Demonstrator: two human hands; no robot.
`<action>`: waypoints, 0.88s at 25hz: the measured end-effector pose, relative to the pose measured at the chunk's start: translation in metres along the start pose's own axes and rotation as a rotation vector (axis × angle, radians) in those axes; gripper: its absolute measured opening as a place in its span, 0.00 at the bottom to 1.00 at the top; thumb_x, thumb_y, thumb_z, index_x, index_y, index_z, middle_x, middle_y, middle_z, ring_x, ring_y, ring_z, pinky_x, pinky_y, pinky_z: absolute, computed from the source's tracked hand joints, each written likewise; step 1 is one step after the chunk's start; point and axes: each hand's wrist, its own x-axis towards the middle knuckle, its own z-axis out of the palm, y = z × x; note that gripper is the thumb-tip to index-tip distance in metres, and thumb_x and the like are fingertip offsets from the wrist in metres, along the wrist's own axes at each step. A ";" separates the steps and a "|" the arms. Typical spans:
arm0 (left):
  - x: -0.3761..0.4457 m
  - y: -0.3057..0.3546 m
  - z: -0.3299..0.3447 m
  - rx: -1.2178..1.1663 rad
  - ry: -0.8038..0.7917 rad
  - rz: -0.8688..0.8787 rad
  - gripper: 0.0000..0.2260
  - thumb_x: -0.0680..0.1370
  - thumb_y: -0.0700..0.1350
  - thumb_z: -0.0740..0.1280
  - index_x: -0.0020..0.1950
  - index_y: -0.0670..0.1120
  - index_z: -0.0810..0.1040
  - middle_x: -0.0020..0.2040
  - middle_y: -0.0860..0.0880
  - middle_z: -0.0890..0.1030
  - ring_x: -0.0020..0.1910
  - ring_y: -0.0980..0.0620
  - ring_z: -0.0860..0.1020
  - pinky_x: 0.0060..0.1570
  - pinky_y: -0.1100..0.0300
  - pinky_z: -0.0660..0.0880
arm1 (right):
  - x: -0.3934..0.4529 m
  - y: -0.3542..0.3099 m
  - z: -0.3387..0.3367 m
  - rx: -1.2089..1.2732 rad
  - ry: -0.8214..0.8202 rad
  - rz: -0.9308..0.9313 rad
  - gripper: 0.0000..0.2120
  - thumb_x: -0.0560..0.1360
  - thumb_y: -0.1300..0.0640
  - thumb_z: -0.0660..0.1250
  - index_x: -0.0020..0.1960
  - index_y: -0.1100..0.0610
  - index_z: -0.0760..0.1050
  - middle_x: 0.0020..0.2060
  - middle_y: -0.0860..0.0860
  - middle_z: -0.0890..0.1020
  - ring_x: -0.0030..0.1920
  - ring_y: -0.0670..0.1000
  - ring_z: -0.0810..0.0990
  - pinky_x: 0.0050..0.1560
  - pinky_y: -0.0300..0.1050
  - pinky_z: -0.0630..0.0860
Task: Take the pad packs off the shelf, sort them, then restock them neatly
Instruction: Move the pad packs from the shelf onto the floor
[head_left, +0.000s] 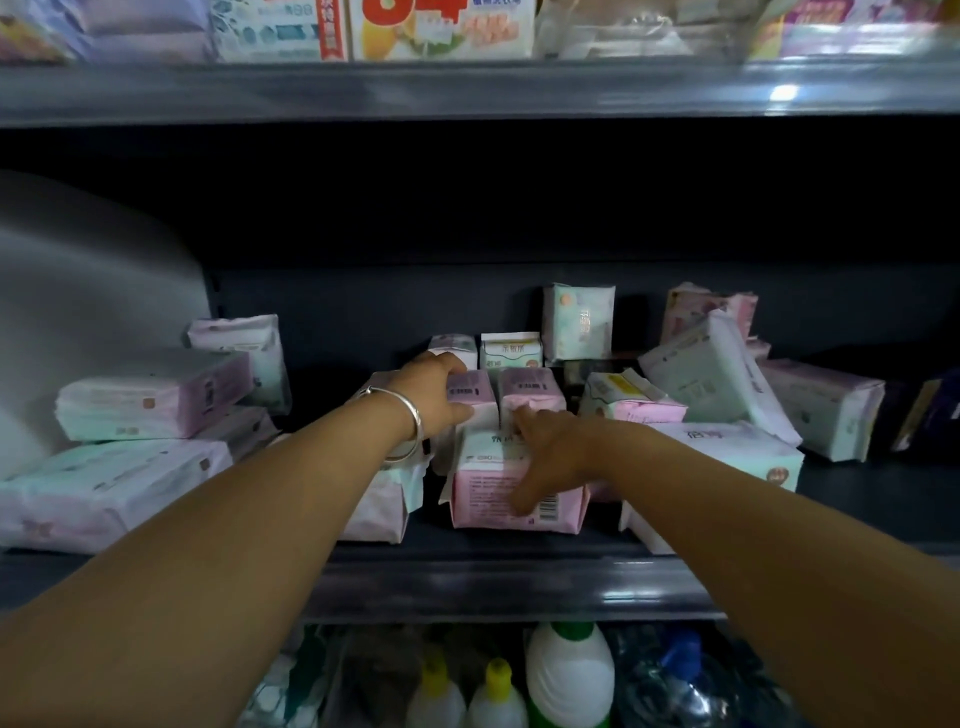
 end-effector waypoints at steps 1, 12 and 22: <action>0.002 0.002 0.001 0.001 0.005 -0.010 0.24 0.75 0.47 0.68 0.70 0.46 0.67 0.67 0.43 0.68 0.63 0.45 0.71 0.59 0.59 0.68 | 0.000 -0.002 -0.001 -0.003 0.013 -0.005 0.42 0.64 0.45 0.76 0.71 0.53 0.58 0.65 0.53 0.70 0.64 0.55 0.68 0.64 0.52 0.71; 0.032 0.024 0.040 0.057 -0.039 -0.284 0.37 0.72 0.65 0.65 0.70 0.41 0.63 0.64 0.39 0.71 0.61 0.40 0.73 0.56 0.52 0.73 | -0.011 -0.001 0.000 -0.098 0.072 0.091 0.38 0.66 0.38 0.71 0.70 0.52 0.64 0.65 0.55 0.69 0.64 0.57 0.67 0.54 0.49 0.71; 0.035 0.040 0.032 -0.124 0.186 -0.437 0.33 0.76 0.47 0.67 0.73 0.39 0.54 0.68 0.36 0.66 0.66 0.36 0.69 0.61 0.48 0.69 | -0.012 0.005 0.006 -0.076 0.140 0.030 0.39 0.65 0.39 0.73 0.69 0.54 0.65 0.62 0.55 0.70 0.62 0.58 0.68 0.55 0.49 0.68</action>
